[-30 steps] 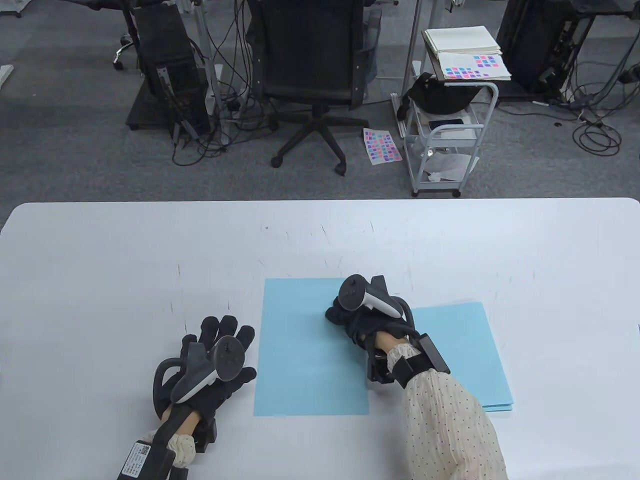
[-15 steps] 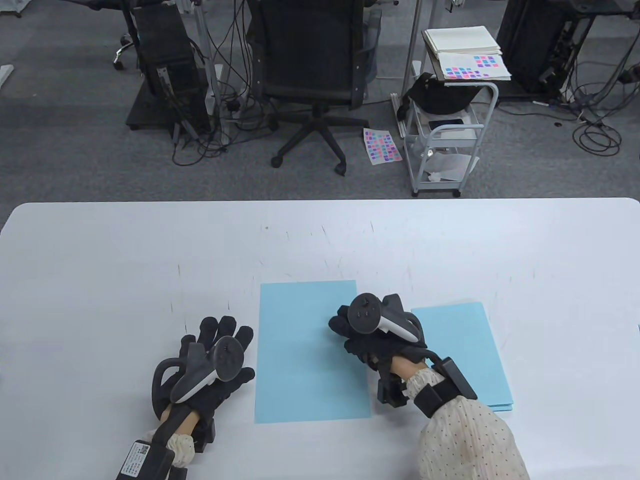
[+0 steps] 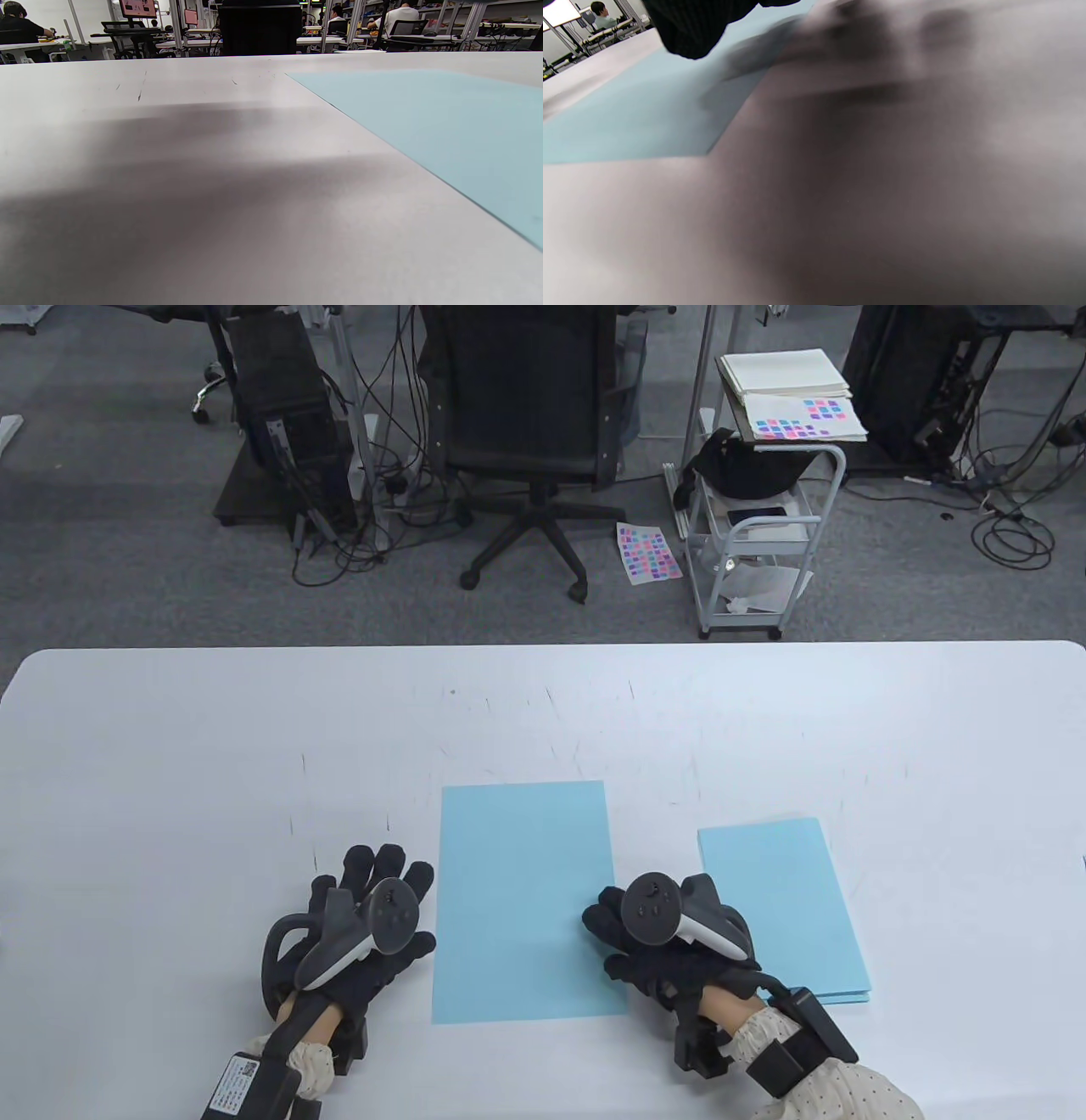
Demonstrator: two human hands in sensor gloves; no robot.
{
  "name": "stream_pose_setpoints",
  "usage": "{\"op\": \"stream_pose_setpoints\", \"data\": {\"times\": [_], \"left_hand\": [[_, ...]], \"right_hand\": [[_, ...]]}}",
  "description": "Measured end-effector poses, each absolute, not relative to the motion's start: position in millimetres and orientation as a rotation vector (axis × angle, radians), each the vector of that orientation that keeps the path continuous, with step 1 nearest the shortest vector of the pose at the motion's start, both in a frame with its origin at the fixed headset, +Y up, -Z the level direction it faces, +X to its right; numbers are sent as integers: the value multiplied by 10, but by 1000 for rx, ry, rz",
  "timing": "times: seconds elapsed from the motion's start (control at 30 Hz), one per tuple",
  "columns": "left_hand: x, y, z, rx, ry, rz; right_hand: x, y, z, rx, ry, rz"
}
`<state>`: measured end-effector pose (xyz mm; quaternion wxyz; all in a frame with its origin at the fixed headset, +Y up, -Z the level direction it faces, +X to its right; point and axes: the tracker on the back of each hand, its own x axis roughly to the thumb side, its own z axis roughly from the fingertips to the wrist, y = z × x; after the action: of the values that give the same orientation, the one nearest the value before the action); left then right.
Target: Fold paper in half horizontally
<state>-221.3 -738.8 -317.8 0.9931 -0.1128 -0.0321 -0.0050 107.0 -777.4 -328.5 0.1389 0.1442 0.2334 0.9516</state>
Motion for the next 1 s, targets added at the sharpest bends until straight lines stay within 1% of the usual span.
{"op": "stream_pose_setpoints", "data": {"times": [0.17,0.27,0.5,0.63,0.7,1.0], "left_hand": [[-2190,-7408,-3187,-235,-69,-19],[-2158,-7412,-3219,-244,-69,-19],[-2023,-7294,-3379,-262,-58,42],[-2002,-7262,-3538,-325,-32,107],[-2002,-7245,-3643,-334,-20,120],[-1946,-7200,-4100,-372,37,70]], "right_hand": [[1042,-7855,-3269,424,762,2822],[1044,-7868,-3283,418,780,2804],[1049,-7866,-3282,412,799,2789],[1047,-7863,-3284,409,803,2793],[1047,-7863,-3286,407,803,2789],[1052,-7865,-3295,404,801,2773]]}}
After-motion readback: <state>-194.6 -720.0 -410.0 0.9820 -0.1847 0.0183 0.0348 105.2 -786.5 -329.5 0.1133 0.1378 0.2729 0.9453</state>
